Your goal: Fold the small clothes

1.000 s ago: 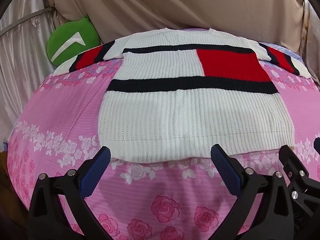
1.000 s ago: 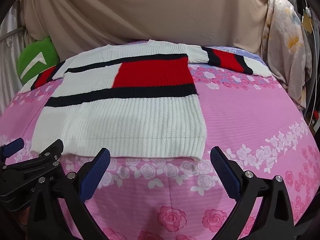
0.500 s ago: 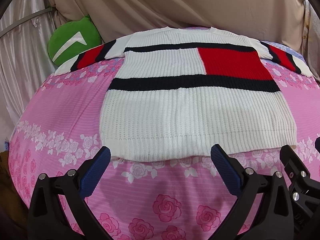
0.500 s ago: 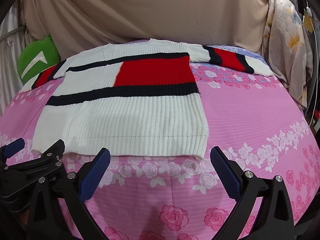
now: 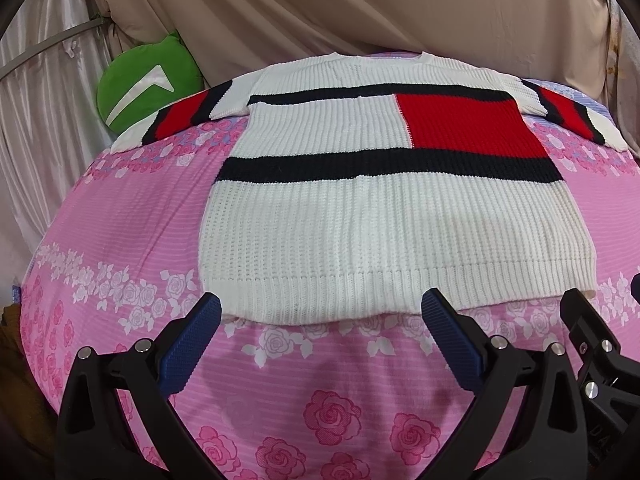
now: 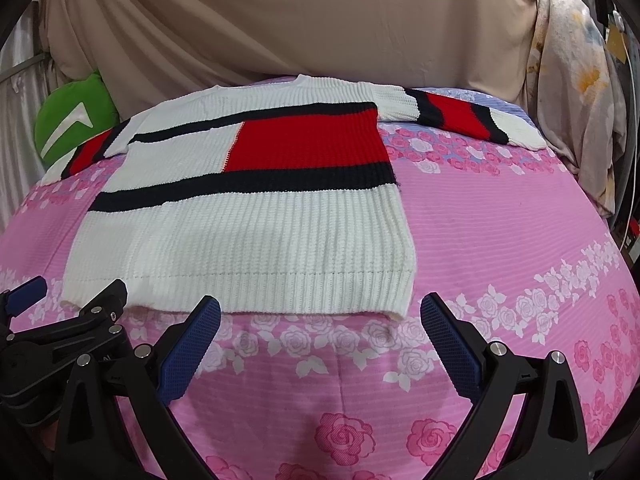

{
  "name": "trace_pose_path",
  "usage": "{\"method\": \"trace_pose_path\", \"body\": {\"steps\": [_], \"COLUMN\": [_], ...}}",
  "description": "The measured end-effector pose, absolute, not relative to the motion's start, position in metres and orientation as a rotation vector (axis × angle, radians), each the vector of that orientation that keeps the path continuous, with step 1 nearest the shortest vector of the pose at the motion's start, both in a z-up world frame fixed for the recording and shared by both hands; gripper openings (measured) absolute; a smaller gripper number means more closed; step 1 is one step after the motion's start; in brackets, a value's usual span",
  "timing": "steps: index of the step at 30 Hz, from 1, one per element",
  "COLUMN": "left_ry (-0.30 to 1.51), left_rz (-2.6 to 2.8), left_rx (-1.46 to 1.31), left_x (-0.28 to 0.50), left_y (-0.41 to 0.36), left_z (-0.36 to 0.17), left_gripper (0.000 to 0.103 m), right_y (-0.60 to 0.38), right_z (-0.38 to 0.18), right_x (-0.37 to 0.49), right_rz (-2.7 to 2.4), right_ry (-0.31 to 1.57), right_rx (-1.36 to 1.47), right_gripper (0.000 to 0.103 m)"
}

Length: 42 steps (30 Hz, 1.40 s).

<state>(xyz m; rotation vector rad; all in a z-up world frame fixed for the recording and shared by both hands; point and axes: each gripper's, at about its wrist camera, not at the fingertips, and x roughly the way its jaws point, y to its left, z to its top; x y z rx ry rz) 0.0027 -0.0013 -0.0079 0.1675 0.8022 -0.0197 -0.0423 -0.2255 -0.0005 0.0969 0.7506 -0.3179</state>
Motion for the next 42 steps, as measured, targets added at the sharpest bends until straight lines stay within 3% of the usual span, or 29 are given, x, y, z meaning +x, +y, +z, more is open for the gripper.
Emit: {"method": "trace_pose_path", "body": {"steps": [42], "left_ry": [0.818], "left_rz": [-0.006], "left_rx": [0.183], "left_x": [0.013], "left_y": [-0.014], "left_z": [-0.014], "left_gripper": [0.098], "right_y": [-0.239], "right_z": [-0.012], "right_x": [-0.031], "right_rz": [-0.311], "right_ry": [0.777], "right_rx": [0.124], "right_gripper": [0.098]}}
